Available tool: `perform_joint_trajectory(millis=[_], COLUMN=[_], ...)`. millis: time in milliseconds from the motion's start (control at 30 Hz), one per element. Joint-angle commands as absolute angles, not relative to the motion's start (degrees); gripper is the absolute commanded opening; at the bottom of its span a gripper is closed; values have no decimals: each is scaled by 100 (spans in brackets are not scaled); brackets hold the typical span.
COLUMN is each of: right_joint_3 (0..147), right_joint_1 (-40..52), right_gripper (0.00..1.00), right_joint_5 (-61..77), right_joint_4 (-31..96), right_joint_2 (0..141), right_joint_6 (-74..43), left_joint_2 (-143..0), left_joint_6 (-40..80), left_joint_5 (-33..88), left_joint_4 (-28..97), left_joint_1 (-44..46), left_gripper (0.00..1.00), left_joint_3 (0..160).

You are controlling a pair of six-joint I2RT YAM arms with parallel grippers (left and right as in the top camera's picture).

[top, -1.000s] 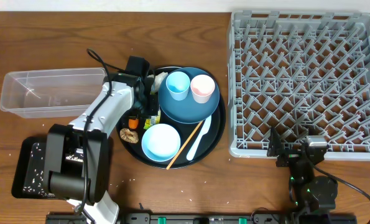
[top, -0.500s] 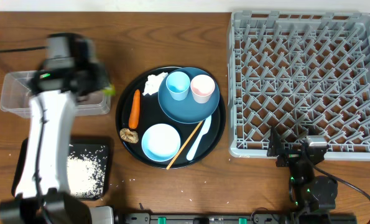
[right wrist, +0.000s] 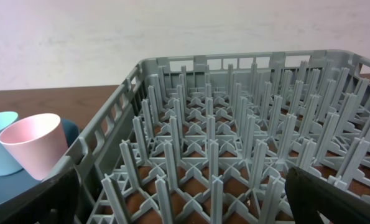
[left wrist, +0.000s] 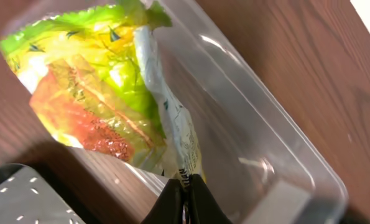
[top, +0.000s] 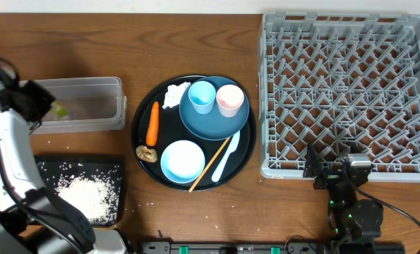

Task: Sort waste into correct bins and load items into the dishwasher rack
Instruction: 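Move the wrapper with the left gripper and drop it into the clear bin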

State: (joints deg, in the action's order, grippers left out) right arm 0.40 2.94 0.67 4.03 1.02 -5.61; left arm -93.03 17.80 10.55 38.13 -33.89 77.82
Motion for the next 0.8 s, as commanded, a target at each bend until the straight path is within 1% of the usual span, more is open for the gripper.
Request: perform_joint_trajectory(millis=[0, 33, 67, 100, 133, 167, 267, 300, 400, 500, 633, 700, 767], right_joint_3=[32, 32, 32, 32, 32, 32, 32, 32, 32, 32, 32, 32, 32], right_joint_1=[368, 368, 368, 368, 368, 368, 368, 368, 368, 368, 368, 368, 368], right_gripper=[99, 99, 99, 99, 99, 99, 99, 99, 99, 99, 99, 99, 99], right_joint_5=[89, 89, 89, 91, 89, 89, 89, 91, 89, 89, 89, 89, 89], right_joint_4=[423, 425, 423, 423, 423, 423, 423, 423, 423, 425, 423, 423, 425], right_joint_2=[102, 102, 102, 102, 102, 102, 102, 102, 102, 102, 102, 102, 102], right_joint_6=[-508, -508, -508, -508, -508, -508, -508, -508, -508, -508, -508, -508, -508], left_joint_2=[-9437, -9454, -9461, -9461, -9461, -9461, -9459, -9448, -9358, -9209, -9050, -9067, -9118], left_joint_6=[2025, 2023, 2025, 2025, 2025, 2025, 2025, 2025, 2029, 2025, 1994, 1837, 1719], left_joint_5=[1074, 1074, 1074, 1074, 1074, 1076, 1398, 1581, 2440, 2637, 2635, 2598, 2281], left_joint_4=[3760, 3760, 3760, 3756, 3736, 3719, 3570, 3509, 3253, 3249, 3238, 3221, 3221], left_joint_1=[-3555, -3575, -3583, -3583, -3583, -3583, -3583, -3581, -3516, -3238, -2482, -1964, -1437], left_gripper=[11, 15, 27, 51, 62, 66, 66, 64, 51, 50, 50, 50, 50], left_joint_3=[7806, 7800, 7797, 7797, 7797, 7797, 7804, 7813, 7915, 8040, 8044, 8044, 8044])
